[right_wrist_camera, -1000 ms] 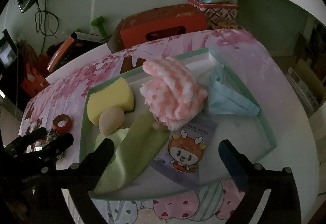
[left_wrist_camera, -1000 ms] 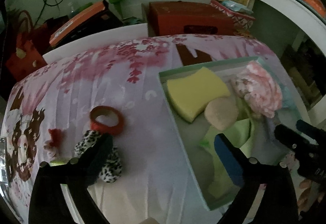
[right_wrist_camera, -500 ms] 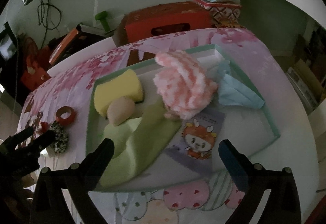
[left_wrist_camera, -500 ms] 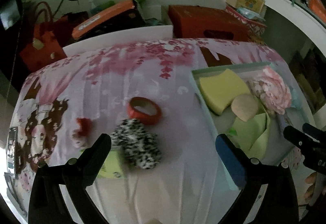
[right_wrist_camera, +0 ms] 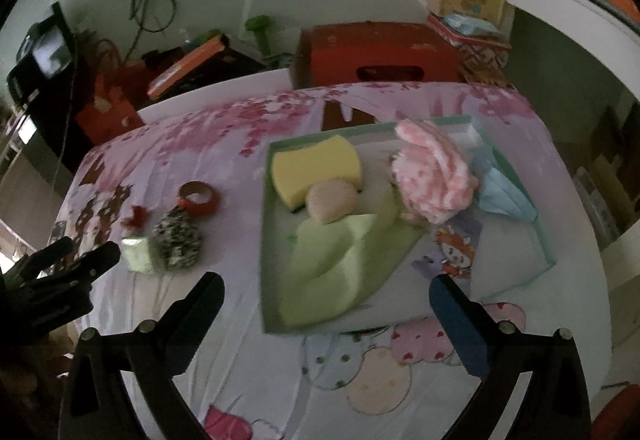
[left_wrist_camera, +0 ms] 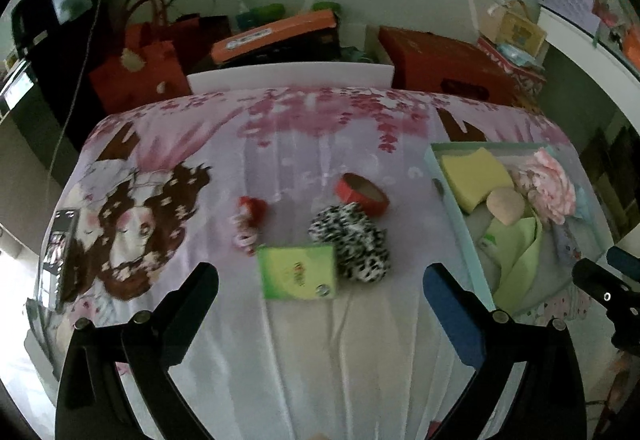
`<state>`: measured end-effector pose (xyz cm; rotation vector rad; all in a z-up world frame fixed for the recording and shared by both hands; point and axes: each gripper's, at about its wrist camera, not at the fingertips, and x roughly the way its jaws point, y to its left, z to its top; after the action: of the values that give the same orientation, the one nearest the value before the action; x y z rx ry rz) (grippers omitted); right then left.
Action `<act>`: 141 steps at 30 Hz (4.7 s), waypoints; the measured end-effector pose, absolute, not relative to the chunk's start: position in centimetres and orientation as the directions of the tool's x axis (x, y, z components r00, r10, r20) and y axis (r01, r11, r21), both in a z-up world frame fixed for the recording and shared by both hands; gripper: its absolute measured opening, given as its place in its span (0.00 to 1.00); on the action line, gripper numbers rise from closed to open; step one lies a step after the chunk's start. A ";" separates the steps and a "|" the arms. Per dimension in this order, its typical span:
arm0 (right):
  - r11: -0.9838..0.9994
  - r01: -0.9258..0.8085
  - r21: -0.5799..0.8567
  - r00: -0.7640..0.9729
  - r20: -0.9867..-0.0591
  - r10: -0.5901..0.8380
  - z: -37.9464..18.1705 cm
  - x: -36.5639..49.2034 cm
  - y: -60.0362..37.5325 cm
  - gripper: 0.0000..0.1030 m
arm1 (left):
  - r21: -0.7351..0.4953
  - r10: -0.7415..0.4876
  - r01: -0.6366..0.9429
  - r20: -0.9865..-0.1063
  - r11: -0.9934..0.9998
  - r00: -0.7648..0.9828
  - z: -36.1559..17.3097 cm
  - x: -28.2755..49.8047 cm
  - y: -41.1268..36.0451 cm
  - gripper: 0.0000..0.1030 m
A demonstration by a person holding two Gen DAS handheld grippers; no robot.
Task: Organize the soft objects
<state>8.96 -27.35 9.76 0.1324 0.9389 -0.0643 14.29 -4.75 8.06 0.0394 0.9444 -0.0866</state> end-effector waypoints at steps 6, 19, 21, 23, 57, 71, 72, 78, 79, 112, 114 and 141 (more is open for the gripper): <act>0.995 0.075 0.058 0.612 -0.791 0.000 11.8 7.6 -24.5 1.00 | 0.001 -0.032 0.058 -0.825 0.998 0.565 8.8 12.6 -2.2 0.99; 0.998 0.017 0.058 0.608 -0.793 0.035 12.8 7.6 -18.8 1.00 | -0.050 -0.028 -0.021 -0.803 0.999 0.595 10.2 10.4 4.9 0.99; 0.998 0.007 0.057 0.603 -0.797 0.041 12.6 7.9 -18.1 1.00 | -0.057 -0.025 -0.035 -0.804 0.998 0.595 10.0 10.4 6.0 0.99; 0.998 -0.005 0.056 0.595 -0.802 0.048 12.2 8.3 -17.4 1.00 | -0.065 -0.023 -0.049 -0.805 0.997 0.592 9.7 10.6 7.0 0.99; 0.992 -0.120 0.032 0.474 -0.876 0.085 1.2 16.7 -13.3 0.98 | -0.182 -0.155 -0.003 -0.850 0.983 0.504 1.9 17.9 6.6 0.99; 0.982 -0.144 0.124 0.458 -0.871 0.178 -0.6 18.1 -13.3 0.57 | -0.260 -0.228 -0.008 -0.859 0.966 0.459 -0.2 18.1 4.6 0.99; 0.981 -0.146 0.126 0.456 -0.871 0.180 -0.7 18.2 -13.2 0.53 | -0.258 -0.224 -0.011 -0.860 0.966 0.459 -0.3 18.1 4.6 0.99; 0.976 -0.165 0.140 0.457 -0.866 0.201 -1.2 18.9 -12.5 0.51 | -0.264 -0.217 -0.038 -0.861 0.964 0.460 -0.5 18.2 5.1 0.99; 0.976 -0.167 0.138 0.456 -0.867 0.200 -1.4 19.0 -12.4 0.51 | -0.265 -0.218 -0.039 -0.861 0.964 0.459 -0.5 18.2 5.1 0.99; 0.976 -0.122 0.182 0.514 -0.829 0.219 -0.7 17.2 -14.3 0.17 | -0.258 -0.236 0.010 -0.863 0.966 0.446 -0.2 18.9 2.8 0.99; 0.977 -0.102 0.187 0.527 -0.823 0.213 -0.3 16.9 -15.2 0.17 | -0.260 -0.238 0.013 -0.864 0.966 0.444 -0.2 18.9 2.7 0.99; 0.972 -0.037 0.233 0.598 -0.774 0.208 2.8 14.8 -19.2 0.17 | -0.084 -0.131 0.129 -0.898 0.988 0.420 -3.1 19.1 -2.1 0.98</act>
<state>14.78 -19.23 2.83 0.2009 0.9201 0.1429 19.10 -2.10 -3.05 -0.0021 1.1259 -0.1630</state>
